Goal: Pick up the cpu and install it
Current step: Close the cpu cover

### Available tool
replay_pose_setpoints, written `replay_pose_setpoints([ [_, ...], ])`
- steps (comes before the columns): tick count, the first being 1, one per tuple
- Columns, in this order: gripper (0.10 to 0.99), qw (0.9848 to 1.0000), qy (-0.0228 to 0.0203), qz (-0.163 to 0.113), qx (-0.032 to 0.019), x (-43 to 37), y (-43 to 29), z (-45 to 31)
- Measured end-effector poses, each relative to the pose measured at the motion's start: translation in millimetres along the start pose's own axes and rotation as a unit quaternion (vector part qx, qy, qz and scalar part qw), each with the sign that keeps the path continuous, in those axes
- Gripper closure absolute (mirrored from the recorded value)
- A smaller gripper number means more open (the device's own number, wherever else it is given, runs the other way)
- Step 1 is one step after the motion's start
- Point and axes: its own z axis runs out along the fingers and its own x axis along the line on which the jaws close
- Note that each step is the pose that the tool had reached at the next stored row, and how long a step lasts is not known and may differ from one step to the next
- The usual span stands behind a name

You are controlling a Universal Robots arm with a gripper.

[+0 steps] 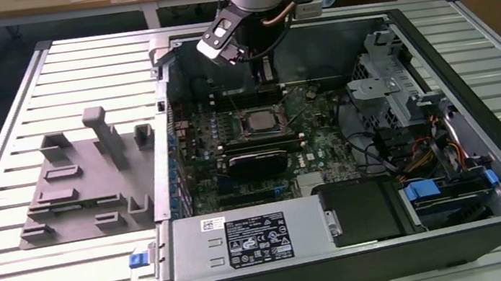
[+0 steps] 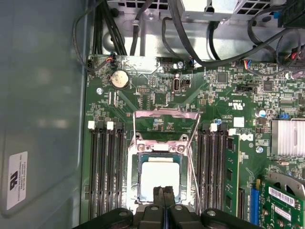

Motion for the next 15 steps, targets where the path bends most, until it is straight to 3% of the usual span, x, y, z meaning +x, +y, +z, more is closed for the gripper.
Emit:
replay_pose_setpoints([
  [11,0.98,1.0,0.0,0.0,0.0,-0.1,0.4,-1.9],
  [15,0.98,1.0,0.0,0.0,0.0,-0.2,6.3,-1.8],
])
